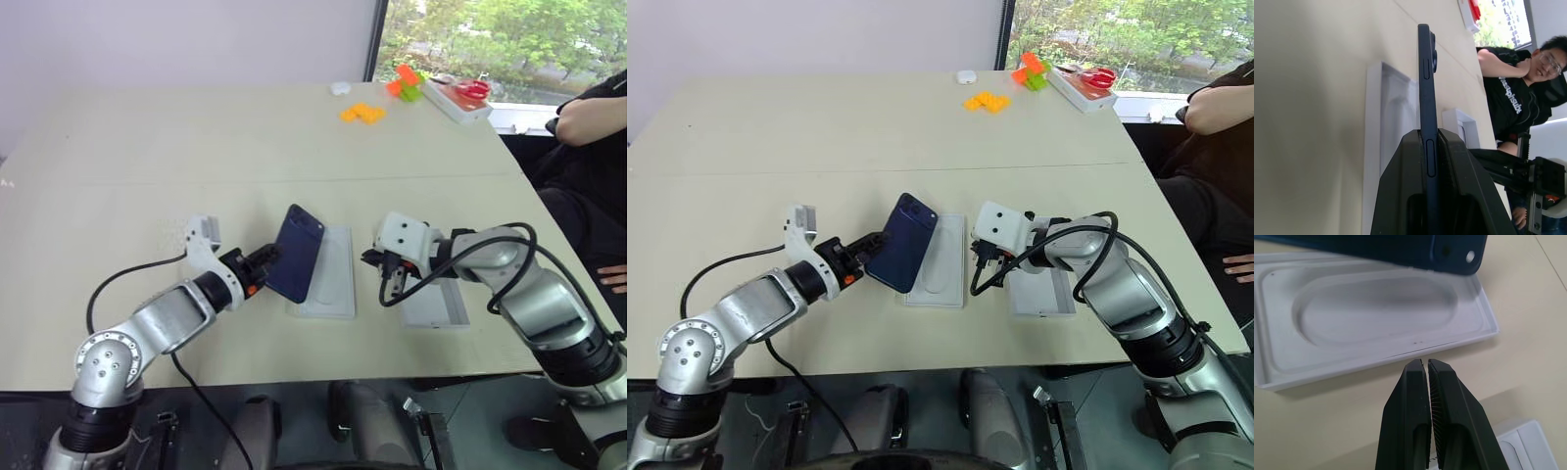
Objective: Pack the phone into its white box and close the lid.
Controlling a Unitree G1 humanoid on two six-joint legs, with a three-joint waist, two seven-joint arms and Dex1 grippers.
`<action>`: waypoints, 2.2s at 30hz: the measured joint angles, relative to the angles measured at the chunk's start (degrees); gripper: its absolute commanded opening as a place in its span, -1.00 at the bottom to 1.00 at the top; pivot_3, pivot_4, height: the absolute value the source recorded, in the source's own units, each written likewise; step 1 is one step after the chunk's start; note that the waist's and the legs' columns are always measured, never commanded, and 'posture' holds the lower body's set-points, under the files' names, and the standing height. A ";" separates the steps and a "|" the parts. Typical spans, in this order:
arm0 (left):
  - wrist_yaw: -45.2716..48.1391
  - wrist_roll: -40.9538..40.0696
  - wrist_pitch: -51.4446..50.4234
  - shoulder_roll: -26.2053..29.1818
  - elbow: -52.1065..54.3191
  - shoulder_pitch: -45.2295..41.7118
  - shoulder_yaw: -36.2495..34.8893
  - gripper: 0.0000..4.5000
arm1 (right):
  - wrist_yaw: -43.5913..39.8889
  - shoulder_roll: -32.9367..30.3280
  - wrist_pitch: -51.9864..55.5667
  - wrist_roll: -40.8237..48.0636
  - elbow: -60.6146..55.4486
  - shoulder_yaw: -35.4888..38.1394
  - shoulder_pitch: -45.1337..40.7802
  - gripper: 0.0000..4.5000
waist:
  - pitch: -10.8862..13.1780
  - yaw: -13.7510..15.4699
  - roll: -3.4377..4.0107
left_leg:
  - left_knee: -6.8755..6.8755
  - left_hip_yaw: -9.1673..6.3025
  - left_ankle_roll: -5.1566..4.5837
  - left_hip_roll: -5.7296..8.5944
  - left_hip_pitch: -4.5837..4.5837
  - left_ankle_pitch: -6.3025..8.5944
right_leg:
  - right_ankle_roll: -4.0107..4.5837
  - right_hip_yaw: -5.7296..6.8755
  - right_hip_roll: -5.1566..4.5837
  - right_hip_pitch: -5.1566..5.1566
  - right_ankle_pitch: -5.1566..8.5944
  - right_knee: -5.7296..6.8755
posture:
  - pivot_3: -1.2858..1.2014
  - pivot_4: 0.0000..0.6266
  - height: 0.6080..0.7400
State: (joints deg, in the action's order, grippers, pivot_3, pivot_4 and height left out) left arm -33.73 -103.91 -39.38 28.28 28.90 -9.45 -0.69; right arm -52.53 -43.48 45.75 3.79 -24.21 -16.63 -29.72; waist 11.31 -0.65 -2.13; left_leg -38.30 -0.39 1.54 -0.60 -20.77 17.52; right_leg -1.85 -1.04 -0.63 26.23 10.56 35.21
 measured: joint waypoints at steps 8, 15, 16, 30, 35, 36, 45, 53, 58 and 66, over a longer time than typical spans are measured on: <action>-1.28 0.99 -0.19 -1.34 -0.79 -0.85 2.33 -0.98 | 0.88 0.16 -0.06 -0.03 0.87 -0.01 -0.01 -0.93 | 0.00 0.01 0.00 | 0.02 0.05 0.00 0.01 0.19 0.00 | 0.00 -0.05 0.00 -0.17 0.02 -0.01 | 0.03 -0.52 0.89; -1.22 0.99 -0.46 -2.50 -2.09 -0.87 4.10 -0.98 | 1.35 0.23 -0.15 -0.07 0.91 -0.10 -0.01 -0.93 | 0.00 0.03 0.00 | 0.03 0.04 0.00 0.01 0.32 0.00 | -0.06 -0.04 -0.01 -0.34 0.06 -0.05 | 0.03 -0.52 0.89; -1.19 0.99 -0.51 -2.60 -2.18 -0.91 4.19 -0.98 | 1.39 0.23 -0.17 -0.08 0.91 -0.11 -0.02 -0.93 | 0.00 0.03 0.00 | 0.03 0.04 0.00 0.01 0.32 0.00 | -0.06 -0.04 -0.01 -0.34 0.06 -0.05 | 0.03 -0.52 0.89; 1.60 -0.82 -2.28 -0.42 -2.70 -0.95 3.49 0.68 | 1.52 0.50 -0.18 -0.09 0.95 -0.51 -0.14 -0.93 | 0.00 -0.08 0.00 | 0.04 0.04 0.00 0.00 0.36 0.00 | -0.07 -0.04 0.00 -0.36 0.07 -0.05 | 0.03 -0.52 0.89; 4.49 -3.11 -4.45 4.54 -1.79 0.85 3.17 0.68 | 1.58 0.82 -0.20 -0.18 0.98 -0.79 -0.20 -0.93 | 0.00 -0.01 0.00 | 0.04 0.04 0.00 0.01 0.36 0.00 | -0.08 -0.03 -0.02 -0.37 0.10 -0.06 | 0.03 -0.52 0.89; 5.54 -3.21 -5.17 5.96 -1.73 0.92 2.98 0.68 | 1.60 0.97 -0.25 -0.18 0.98 -0.99 -0.27 -0.93 | 0.00 -0.02 -0.01 | 0.04 0.03 0.00 0.00 0.36 0.00 | -0.09 -0.03 0.00 -0.37 0.11 -0.06 | 0.03 -0.52 0.89; 13.49 -6.52 -5.63 10.45 -1.28 1.70 -3.27 0.68 | 1.88 1.91 -0.55 -0.27 1.98 -1.19 -0.46 -0.93 | 0.01 -0.05 0.00 | 0.05 0.04 0.00 0.00 0.36 0.01 | -0.09 -0.03 -0.01 -0.36 0.13 -0.08 | 0.03 -0.52 0.89; 19.61 2.20 -5.53 17.16 -5.89 4.26 -10.60 0.45 | 2.59 2.02 -0.57 -0.30 2.01 -1.19 -0.46 -0.93 | 0.02 -0.17 0.01 | 0.08 0.05 0.00 -0.02 0.38 0.01 | -0.10 -0.02 0.03 -0.35 0.15 -0.10 | 0.03 -0.52 0.89; 28.27 16.48 -9.87 23.25 -6.67 5.73 -9.38 -0.60 | 3.43 3.15 -0.61 -0.33 2.01 -1.37 -0.42 -0.93 | 0.04 -0.07 0.03 | 0.09 0.08 0.00 -0.01 0.32 0.01 | -0.11 -0.02 -0.02 -0.31 0.16 -0.16 | 0.03 -0.52 0.89; 38.93 32.64 -13.62 22.37 -3.26 -2.92 0.66 -0.98 | 4.44 4.06 -0.59 -0.33 1.94 -2.46 -0.26 -0.93 | 0.04 -0.14 0.02 | 0.09 0.07 0.00 0.00 0.30 0.01 | -0.13 -0.02 -0.01 -0.32 0.15 -0.18 | 0.03 -0.52 0.89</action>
State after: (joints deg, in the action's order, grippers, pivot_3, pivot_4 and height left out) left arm 5.20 -71.27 -53.00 50.66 25.63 -12.38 -0.03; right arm -48.09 -39.42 45.15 3.45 -22.26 -19.10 -29.99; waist 11.35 -0.79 -2.11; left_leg -38.21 -0.32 1.54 -0.60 -20.46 17.53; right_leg -1.98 -1.06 -0.65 25.91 10.72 35.04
